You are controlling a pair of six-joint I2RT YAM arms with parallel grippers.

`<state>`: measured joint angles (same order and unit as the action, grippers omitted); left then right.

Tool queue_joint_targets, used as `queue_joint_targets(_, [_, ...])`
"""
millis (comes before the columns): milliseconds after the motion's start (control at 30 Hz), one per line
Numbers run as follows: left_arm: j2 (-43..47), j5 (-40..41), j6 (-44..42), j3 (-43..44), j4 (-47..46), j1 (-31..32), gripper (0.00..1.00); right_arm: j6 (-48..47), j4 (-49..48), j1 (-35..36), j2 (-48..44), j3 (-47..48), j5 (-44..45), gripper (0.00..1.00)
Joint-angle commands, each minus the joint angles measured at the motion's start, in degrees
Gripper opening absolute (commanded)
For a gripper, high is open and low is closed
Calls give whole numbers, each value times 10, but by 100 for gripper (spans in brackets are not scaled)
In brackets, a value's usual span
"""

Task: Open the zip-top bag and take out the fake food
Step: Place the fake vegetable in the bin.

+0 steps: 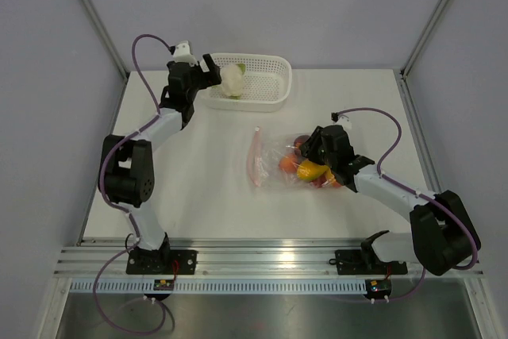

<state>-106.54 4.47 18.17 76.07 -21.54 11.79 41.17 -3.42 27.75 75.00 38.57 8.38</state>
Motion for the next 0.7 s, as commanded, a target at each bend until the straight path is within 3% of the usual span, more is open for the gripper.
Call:
queue_joint_targets(0, [104,-9,-10,-35,-38,-1,99,-14,8,0,-10,3,27,44])
queue_joint_targets(267, [279,-39,128,-216,-38,0,99,-40,27,0,-24,12,40,53])
queue_joint_targets(400, [352,-40,200,-282,-7,2,99,-61,27,0,-48,3,63,71])
queue_joint_targets(533, [420,-38,261,-342,18,8,99,-63,28,1,-69,-6,75,97])
queue_joint_targets(600, [454,-16,289,-335,108,9,99,-60,30,0,-77,-8,87,98])
queue_joint_targets(667, [476,4,280,-338,137,17,99,-44,32,0,-77,-5,96,98])
